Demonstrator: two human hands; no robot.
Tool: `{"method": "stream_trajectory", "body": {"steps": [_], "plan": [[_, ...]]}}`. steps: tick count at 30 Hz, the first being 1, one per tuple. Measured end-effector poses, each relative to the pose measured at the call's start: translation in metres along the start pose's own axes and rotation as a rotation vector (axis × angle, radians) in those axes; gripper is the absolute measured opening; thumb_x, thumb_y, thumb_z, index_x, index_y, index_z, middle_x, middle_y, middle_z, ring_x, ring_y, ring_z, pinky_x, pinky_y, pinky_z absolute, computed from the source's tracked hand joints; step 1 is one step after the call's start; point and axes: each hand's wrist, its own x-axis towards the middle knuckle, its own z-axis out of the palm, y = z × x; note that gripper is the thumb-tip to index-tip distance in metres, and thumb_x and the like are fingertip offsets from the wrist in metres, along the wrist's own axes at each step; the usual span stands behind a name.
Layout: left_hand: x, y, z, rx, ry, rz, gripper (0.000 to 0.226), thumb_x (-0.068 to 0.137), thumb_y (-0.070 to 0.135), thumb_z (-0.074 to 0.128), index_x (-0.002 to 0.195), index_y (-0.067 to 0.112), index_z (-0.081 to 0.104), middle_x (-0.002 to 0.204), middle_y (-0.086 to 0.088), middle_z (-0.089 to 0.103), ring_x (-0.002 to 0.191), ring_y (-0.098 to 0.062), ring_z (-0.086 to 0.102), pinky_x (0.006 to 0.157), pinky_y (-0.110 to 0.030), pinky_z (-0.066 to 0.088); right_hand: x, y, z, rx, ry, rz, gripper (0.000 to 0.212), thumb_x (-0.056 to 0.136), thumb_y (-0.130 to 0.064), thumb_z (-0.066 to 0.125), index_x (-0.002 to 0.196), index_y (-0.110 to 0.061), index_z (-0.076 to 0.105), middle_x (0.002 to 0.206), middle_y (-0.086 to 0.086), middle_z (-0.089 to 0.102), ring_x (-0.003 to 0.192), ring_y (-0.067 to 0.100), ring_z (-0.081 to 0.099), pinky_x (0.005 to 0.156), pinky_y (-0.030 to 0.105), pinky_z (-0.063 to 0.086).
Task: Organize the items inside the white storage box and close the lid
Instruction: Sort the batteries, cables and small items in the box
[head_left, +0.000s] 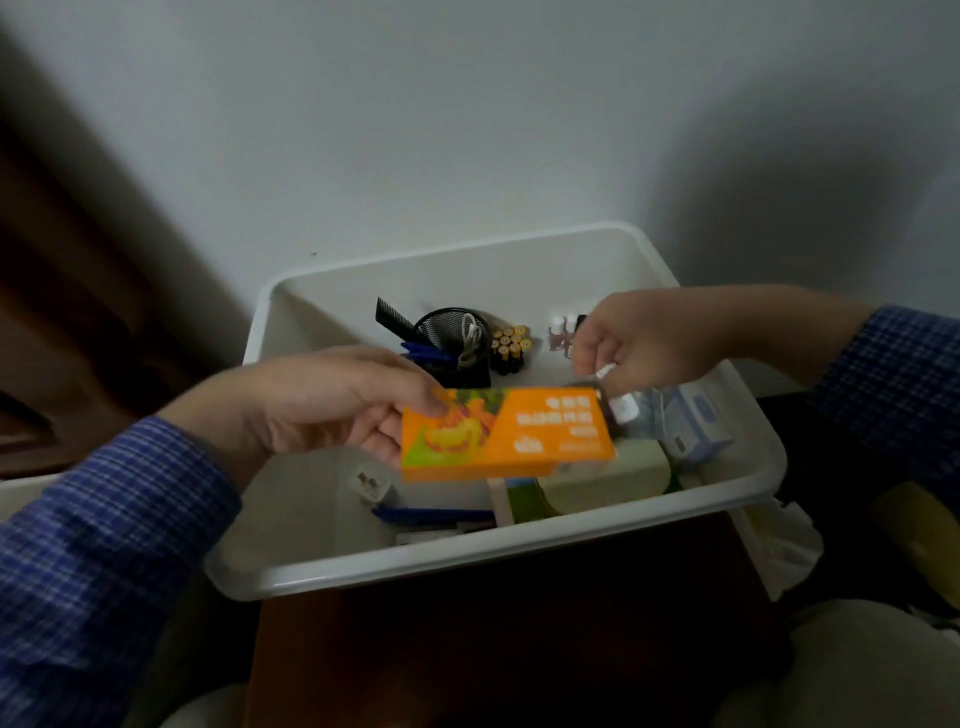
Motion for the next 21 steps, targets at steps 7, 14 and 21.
{"method": "stream_trajectory", "body": {"steps": [7, 14, 21], "plan": [[-0.043, 0.004, -0.039, 0.026, 0.299, 0.026, 0.048, 0.065, 0.014, 0.068, 0.106, -0.011, 0.064, 0.095, -0.022, 0.058, 0.072, -0.023, 0.060, 0.062, -0.026, 0.060, -0.005, -0.008, 0.018, -0.144, -0.108, 0.014, 0.019, 0.082, -0.017, 0.072, 0.088, -0.035, 0.065, 0.082, -0.017, 0.064, 0.078, -0.010, 0.062, 0.067, 0.006, 0.045], [-0.050, -0.008, -0.043, 0.220, 0.426, 0.074, 0.024, 0.077, 0.003, 0.058, 0.096, -0.006, 0.070, 0.080, -0.014, 0.062, 0.072, -0.022, 0.057, 0.062, -0.027, 0.053, 0.001, -0.037, -0.002, 0.002, 0.025, -0.032, 0.023, 0.087, -0.019, 0.072, 0.102, -0.034, 0.066, 0.091, -0.008, 0.071, 0.088, 0.005, 0.067, 0.078, 0.017, 0.056], [-0.052, -0.007, -0.062, 0.439, 0.458, 0.133, 0.057, 0.055, 0.035, 0.063, 0.094, -0.005, 0.069, 0.081, -0.017, 0.062, 0.071, -0.026, 0.057, 0.073, -0.038, 0.051, 0.058, -0.070, 0.012, 0.196, -0.291, -0.123, 0.024, 0.089, -0.007, 0.066, 0.096, -0.029, 0.061, 0.082, -0.011, 0.069, 0.076, 0.010, 0.065, 0.072, 0.031, 0.052]]}}
